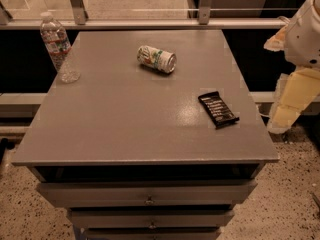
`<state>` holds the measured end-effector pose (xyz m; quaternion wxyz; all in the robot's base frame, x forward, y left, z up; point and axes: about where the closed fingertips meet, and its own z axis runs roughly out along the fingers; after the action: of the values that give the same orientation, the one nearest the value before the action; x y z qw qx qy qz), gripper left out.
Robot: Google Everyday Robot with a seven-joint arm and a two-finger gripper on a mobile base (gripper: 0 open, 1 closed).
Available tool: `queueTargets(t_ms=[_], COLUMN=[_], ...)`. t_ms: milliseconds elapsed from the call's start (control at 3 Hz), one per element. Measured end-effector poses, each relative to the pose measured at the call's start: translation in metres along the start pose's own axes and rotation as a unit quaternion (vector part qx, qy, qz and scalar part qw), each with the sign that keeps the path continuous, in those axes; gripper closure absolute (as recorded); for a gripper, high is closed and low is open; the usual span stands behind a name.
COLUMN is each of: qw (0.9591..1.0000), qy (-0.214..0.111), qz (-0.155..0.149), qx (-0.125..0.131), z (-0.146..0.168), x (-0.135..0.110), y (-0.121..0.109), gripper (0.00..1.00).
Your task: Place 7up can upright
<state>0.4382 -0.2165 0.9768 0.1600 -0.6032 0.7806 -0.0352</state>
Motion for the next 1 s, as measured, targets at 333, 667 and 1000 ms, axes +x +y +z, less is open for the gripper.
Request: queueTargets(t_ms=[333,667,1000], qw=[1.0,0.9999,0.9996], qy=[0.0,-0.008,-0.023], qz=[0.0,0.003,0.009], qx=[0.0,0.006,0.011], z=[0.0,0.011,0.036], x=[0.0,-0.011,-0.035], y=[0.0,-0.014,-0.047], gripper=[0.0,0.0,0.0])
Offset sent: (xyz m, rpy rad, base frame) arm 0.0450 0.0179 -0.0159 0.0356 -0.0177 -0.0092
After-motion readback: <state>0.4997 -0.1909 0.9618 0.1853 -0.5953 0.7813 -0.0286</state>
